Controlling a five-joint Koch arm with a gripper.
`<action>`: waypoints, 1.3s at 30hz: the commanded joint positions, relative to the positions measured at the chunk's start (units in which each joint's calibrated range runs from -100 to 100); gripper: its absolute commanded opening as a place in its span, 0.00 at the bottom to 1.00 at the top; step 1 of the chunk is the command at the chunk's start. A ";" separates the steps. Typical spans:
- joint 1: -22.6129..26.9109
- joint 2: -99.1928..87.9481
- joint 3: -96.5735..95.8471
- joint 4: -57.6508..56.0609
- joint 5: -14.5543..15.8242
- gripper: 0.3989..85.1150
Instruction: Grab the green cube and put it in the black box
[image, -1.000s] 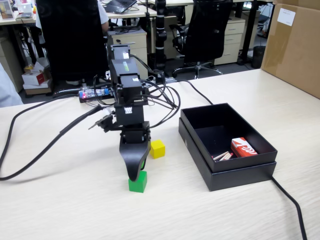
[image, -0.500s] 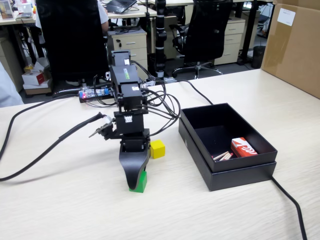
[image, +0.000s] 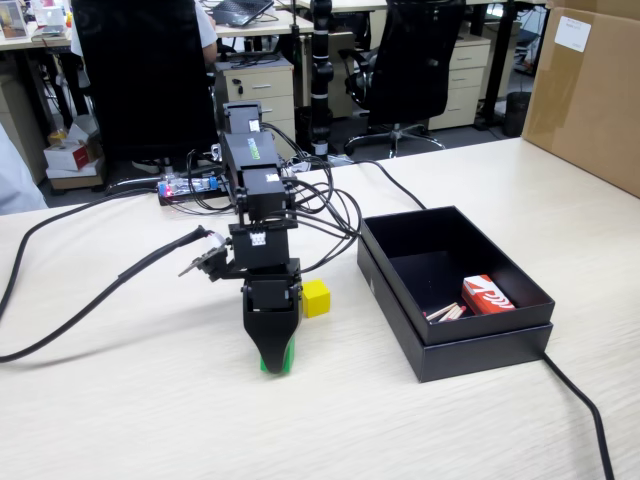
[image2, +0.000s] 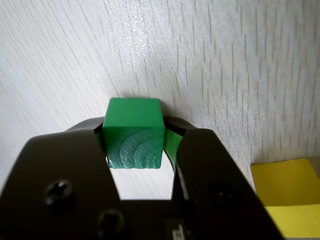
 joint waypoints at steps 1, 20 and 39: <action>0.20 -7.68 -0.09 0.51 -0.59 0.00; 11.87 -64.02 -17.77 -0.01 -0.15 0.00; 21.29 -35.10 -18.49 0.68 2.49 0.12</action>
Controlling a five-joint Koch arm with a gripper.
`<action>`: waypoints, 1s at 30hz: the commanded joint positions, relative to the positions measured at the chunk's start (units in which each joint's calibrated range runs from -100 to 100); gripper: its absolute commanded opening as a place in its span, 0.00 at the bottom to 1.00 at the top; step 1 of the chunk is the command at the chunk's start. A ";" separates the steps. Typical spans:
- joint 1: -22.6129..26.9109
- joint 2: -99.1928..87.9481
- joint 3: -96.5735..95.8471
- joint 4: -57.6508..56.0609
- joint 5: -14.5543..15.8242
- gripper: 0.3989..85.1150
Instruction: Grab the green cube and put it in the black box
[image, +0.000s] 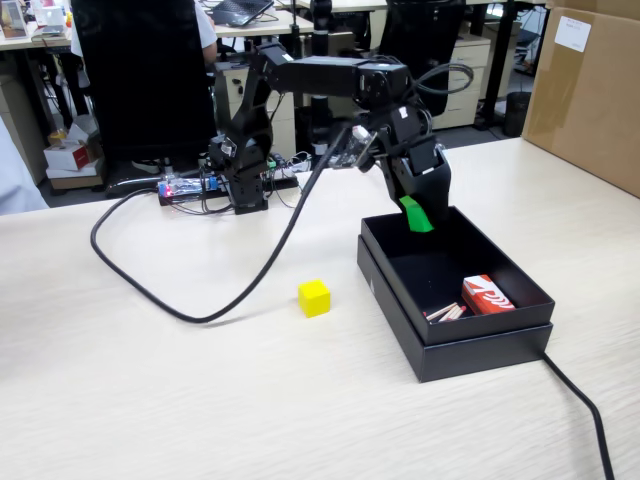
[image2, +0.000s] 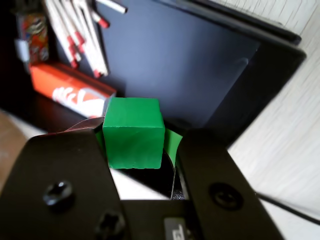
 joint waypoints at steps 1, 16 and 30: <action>0.15 1.14 1.13 0.68 -0.15 0.12; -0.39 10.66 0.05 0.68 -0.10 0.25; -2.64 -8.27 -0.95 0.68 1.17 0.50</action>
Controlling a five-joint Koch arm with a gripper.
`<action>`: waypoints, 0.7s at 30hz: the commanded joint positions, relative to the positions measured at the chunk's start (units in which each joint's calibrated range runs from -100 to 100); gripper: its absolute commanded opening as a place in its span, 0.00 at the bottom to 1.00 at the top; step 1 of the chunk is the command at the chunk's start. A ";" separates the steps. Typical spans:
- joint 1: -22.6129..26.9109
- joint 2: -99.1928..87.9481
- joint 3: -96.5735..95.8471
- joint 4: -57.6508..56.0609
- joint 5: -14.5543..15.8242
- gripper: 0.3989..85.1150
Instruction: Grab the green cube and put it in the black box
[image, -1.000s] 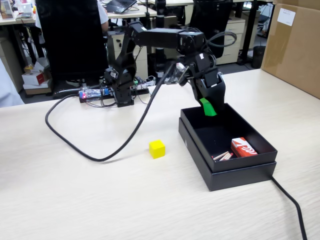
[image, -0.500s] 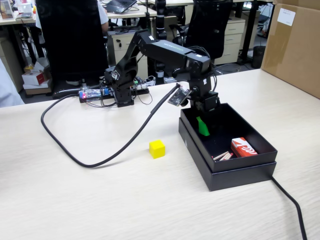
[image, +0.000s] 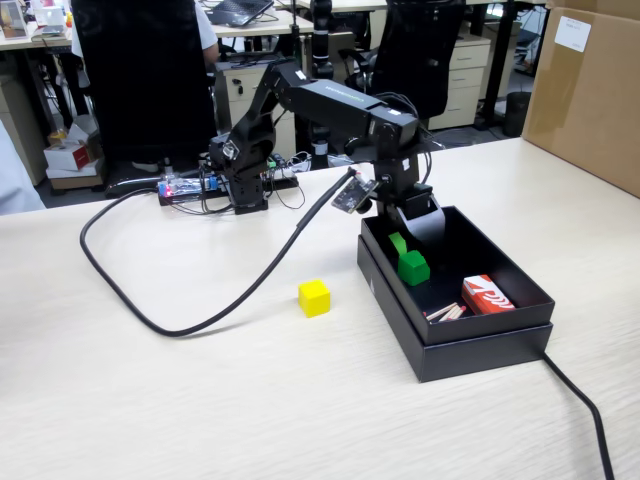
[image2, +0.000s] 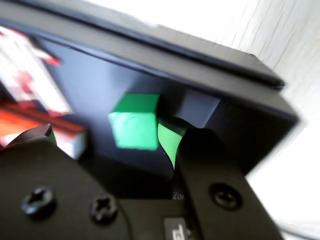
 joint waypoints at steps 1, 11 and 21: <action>-1.22 -14.79 2.43 0.61 0.83 0.50; -7.72 -54.15 -12.80 1.13 -5.18 0.56; -12.21 -100.27 -59.13 8.56 -8.60 0.58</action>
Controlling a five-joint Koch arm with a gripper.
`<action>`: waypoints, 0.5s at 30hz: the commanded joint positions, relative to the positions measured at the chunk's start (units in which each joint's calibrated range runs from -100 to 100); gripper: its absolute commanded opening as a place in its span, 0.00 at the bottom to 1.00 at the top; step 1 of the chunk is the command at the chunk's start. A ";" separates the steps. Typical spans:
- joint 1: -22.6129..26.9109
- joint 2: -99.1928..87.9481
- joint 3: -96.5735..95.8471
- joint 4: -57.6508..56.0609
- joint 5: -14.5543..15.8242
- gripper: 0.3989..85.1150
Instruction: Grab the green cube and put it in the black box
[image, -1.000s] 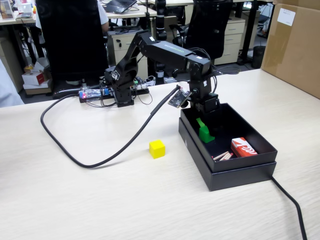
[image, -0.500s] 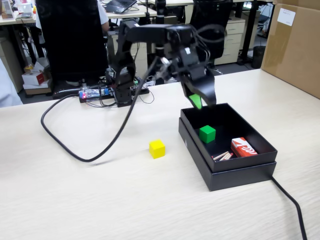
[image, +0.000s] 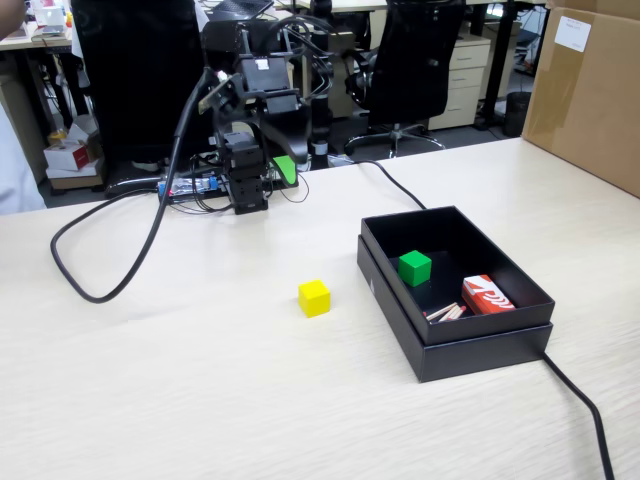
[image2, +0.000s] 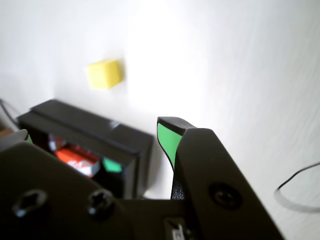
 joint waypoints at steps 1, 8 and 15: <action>-0.44 -13.81 -6.35 5.83 -0.93 0.59; -1.95 -14.50 -18.50 11.27 -0.24 0.60; -2.93 -14.50 -31.65 21.55 -0.83 0.61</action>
